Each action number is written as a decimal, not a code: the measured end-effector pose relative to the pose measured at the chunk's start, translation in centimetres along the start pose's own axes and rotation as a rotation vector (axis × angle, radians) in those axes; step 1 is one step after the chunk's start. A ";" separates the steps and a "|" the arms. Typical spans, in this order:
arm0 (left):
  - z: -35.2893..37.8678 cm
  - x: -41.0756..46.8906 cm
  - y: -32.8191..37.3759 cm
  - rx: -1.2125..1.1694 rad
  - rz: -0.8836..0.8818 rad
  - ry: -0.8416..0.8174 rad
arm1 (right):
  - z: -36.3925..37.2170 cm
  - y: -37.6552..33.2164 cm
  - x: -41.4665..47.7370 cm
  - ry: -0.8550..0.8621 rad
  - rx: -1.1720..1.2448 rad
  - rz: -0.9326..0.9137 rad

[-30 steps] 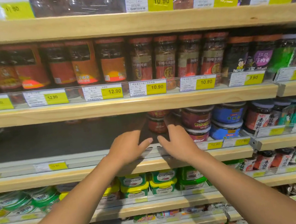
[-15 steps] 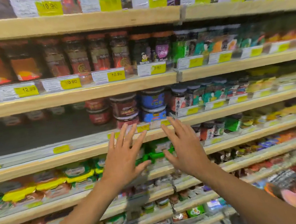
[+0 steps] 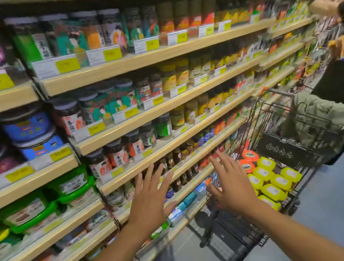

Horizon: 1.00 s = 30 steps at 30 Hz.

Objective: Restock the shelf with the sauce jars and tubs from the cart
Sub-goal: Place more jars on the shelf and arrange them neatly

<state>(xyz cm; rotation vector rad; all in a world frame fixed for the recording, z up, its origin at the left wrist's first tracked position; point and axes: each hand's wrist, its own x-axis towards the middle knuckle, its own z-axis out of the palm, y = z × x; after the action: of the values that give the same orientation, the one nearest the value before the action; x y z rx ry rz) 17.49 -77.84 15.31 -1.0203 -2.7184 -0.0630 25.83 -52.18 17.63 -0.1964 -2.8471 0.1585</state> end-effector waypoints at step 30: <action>29.6 31.5 17.7 -0.396 0.158 -0.896 | 17.9 32.1 8.4 -0.588 0.069 0.396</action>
<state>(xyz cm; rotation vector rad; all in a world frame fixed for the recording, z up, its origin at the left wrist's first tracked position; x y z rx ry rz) 0.02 -40.58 -6.81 -1.6994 -3.4825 -0.1526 16.59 -20.89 -1.24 -0.8213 -3.3316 0.4613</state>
